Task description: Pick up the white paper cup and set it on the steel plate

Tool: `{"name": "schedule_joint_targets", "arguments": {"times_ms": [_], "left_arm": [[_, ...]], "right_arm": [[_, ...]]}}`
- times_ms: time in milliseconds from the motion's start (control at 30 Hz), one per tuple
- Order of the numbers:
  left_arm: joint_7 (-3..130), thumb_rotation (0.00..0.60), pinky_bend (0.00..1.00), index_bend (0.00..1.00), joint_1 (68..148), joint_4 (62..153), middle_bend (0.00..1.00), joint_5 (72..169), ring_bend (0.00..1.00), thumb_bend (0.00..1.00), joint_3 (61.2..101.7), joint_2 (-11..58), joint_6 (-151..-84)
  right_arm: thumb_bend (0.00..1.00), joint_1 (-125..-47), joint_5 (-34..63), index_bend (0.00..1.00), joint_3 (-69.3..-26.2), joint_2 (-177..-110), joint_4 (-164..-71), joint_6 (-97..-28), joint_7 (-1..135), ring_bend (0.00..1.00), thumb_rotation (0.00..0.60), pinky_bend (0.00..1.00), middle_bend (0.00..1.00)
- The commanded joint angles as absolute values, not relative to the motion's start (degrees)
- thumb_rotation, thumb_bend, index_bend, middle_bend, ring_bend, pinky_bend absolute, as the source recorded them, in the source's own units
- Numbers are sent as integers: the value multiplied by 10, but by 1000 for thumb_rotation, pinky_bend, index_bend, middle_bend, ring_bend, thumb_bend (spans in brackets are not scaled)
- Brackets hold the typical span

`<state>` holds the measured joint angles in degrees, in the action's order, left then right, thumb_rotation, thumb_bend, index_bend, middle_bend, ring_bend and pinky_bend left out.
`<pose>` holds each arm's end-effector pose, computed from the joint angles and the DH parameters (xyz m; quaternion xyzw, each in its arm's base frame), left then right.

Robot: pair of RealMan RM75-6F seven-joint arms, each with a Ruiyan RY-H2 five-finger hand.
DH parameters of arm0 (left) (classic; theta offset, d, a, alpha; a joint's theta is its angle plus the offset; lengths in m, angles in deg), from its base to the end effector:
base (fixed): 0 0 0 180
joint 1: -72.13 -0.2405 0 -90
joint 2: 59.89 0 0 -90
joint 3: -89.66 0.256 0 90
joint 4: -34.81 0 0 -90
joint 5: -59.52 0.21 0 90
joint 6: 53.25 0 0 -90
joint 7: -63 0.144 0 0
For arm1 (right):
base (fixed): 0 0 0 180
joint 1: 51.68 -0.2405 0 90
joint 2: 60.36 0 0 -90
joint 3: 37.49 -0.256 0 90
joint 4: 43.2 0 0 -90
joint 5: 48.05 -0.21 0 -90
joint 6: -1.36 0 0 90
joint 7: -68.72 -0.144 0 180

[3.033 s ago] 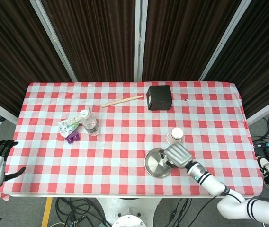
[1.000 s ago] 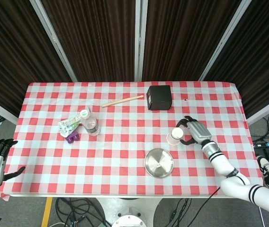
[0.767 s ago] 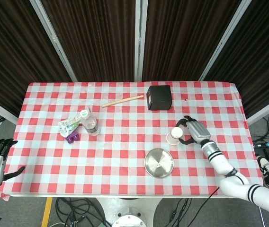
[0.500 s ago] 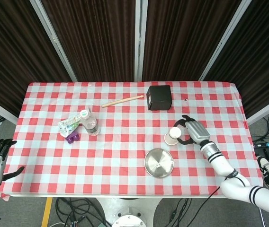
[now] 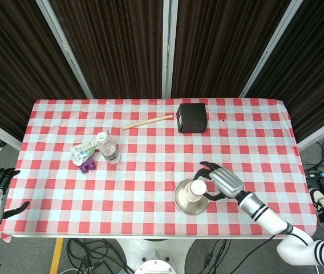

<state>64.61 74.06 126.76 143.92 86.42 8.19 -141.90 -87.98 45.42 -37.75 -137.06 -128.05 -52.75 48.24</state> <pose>-0.3150 0.1658 0.1481 -0.5558 -0.3992 -0.3982 0.6109 -0.2007 -0.2935 0.0184 0.7619 -0.4511 0.3909 0.2513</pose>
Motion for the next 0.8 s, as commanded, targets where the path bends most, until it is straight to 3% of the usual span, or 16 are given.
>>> {"name": "schedule_joint_targets", "arguments": {"times_ms": [33,533,800], "left_arm": [[645,600,164,204,740,1267,162,1440,116,107,865,83,-1419],[641,600,163,204,739,1260,162,1440,116,107,866,87,-1418],[639,600,164,204,738,1258,162,1440,116,107,867,88,-1418]], "right_arm": [[303,-881,467,537,-366,-1392,-1264,-533,492,72,600,139,298],[303,-896,443,537,-379,-1453,-1198,-531,526,72,600,130,295],[306,-899,488,538,-337,-1423,-1234,-539,500,72,600,120,297]]}}
